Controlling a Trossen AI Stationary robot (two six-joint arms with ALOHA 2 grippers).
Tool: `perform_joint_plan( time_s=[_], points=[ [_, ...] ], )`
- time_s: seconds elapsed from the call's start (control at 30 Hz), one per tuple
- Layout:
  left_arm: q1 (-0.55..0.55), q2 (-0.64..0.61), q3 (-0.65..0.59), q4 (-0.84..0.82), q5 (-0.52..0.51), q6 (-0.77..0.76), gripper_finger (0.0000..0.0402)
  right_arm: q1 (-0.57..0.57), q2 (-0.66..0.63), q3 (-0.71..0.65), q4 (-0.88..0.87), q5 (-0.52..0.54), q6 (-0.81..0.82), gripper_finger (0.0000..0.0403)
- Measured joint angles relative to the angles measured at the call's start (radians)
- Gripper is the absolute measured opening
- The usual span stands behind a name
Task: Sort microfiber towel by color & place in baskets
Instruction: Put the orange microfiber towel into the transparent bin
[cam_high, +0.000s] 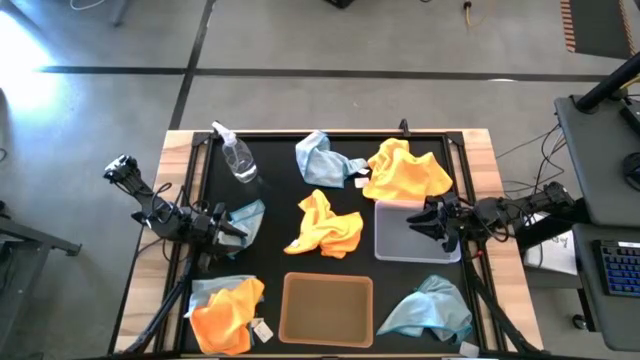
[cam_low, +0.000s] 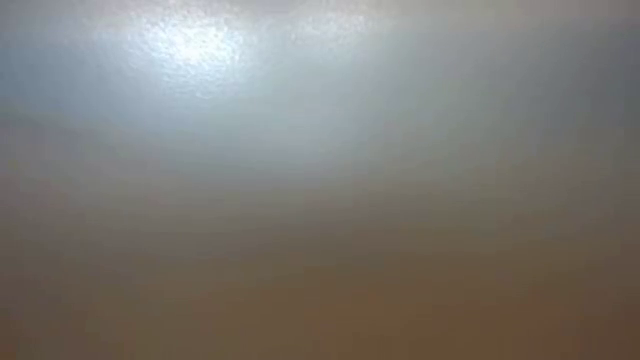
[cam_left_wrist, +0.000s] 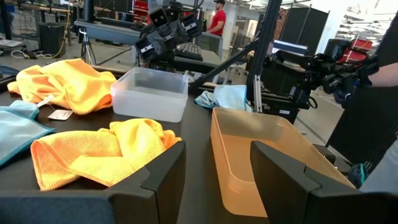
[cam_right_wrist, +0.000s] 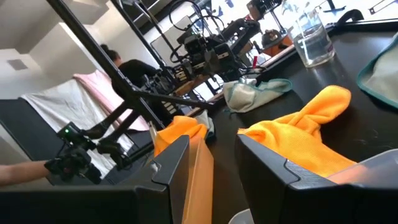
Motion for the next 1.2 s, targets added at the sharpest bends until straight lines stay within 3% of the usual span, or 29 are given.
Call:
perform_joint_plan(
  time_s=[0.17, 0.27, 0.4, 0.5, 0.6, 0.77, 1.07, 1.2],
  points=[
    [0.0, 0.0, 0.0, 0.004, -0.037, 0.005, 0.0165, 0.0, 0.0, 0.0, 0.003, 0.055, 0.035, 0.0123],
    [0.0, 0.0, 0.0, 0.035, -0.214, 0.012, 0.0165, 0.0, 0.0, 0.0, 0.01, 0.181, 0.081, 0.0123],
    [0.0, 0.0, 0.0, 0.116, -0.533, 0.062, 0.0165, 0.0, 0.0, 0.0, 0.015, 0.327, 0.1, 0.0123],
    [0.0, 0.0, 0.0, 0.177, -0.713, 0.113, 0.0165, 0.0, 0.0, 0.0, 0.015, 0.365, 0.1, 0.0123],
    [0.0, 0.0, 0.0, 0.194, -0.807, 0.123, 0.0165, 0.0, 0.0, 0.0, 0.015, 0.37, 0.1, 0.0123],
    [0.0, 0.0, 0.0, 0.195, -0.794, 0.121, 0.0165, 0.0, 0.0, 0.0, 0.025, 0.371, 0.101, 0.0123],
    [0.0, 0.0, 0.0, 0.223, -0.673, 0.04, 0.0165, 0.0, 0.0, 0.0, 0.064, 0.368, 0.102, 0.0123],
    [0.0, 0.0, 0.0, 0.275, -0.673, -0.087, 0.0165, 0.0, 0.0, 0.0, 0.067, 0.368, 0.1, 0.0123]
  ],
)
